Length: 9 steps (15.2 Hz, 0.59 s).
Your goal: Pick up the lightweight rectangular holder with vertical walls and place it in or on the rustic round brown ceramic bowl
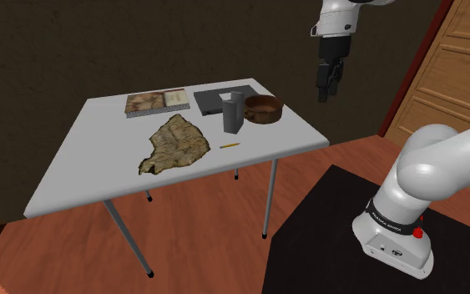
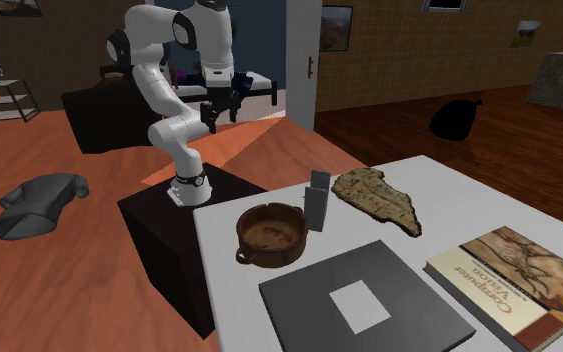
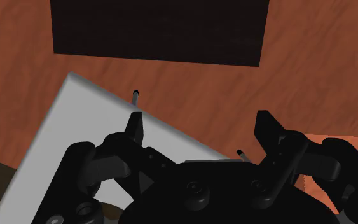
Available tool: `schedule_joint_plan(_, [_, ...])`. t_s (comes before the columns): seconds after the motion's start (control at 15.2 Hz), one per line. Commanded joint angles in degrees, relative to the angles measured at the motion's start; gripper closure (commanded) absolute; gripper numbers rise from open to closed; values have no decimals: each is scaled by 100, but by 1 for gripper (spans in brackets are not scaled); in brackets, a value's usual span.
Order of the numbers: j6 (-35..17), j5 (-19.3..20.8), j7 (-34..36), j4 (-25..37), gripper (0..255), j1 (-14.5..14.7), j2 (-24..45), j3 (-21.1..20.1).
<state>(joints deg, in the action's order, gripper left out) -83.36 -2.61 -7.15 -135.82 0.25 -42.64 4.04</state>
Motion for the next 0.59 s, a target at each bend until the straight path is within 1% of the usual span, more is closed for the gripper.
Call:
schedule_joint_plan(0.0, [0, 0, 0, 0, 0, 0, 0, 0])
schedule_joint_plan(0.53, [-1177, 99, -213, 690, 0, 231, 1514, -184])
